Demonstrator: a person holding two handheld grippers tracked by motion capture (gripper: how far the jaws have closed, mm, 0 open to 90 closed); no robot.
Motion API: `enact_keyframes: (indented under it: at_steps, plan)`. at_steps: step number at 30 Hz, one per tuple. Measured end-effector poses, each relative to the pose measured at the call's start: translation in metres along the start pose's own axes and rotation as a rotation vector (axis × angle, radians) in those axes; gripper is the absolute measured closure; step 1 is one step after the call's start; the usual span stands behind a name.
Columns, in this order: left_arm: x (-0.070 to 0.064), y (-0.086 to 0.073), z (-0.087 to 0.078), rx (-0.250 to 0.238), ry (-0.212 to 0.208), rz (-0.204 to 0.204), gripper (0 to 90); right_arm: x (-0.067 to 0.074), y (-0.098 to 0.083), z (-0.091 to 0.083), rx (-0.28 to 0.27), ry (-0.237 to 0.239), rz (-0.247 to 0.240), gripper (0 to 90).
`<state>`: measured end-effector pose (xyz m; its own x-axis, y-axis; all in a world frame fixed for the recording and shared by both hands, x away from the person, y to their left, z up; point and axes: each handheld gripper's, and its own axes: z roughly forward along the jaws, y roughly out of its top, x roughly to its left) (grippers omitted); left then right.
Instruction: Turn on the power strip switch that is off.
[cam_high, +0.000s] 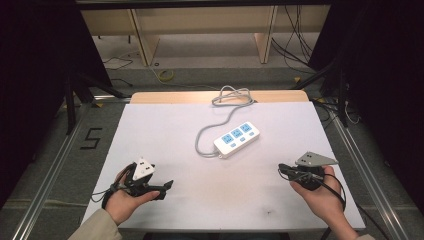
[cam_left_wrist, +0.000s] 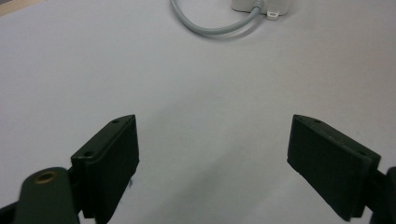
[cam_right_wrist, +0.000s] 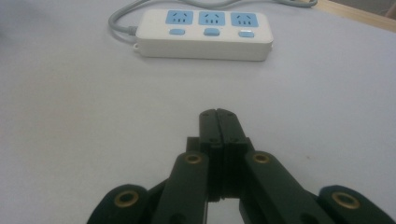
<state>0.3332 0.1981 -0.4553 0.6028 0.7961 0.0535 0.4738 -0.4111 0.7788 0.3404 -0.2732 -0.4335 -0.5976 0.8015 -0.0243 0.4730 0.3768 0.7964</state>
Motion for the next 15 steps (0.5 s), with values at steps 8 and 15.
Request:
enact_keyframes:
  at_steps: [8, 15]
  plan:
    - [-0.001, 0.000, 0.001, -0.001, -0.002, -0.001, 16.3, 0.000, 0.006, 0.004, -0.003, 0.005, -0.007, 90.0]
    - [-0.001, 0.000, 0.001, -0.001, -0.002, -0.001, 16.2, 0.000, 0.012, 0.011, 0.000, 0.005, -0.012, 90.0]
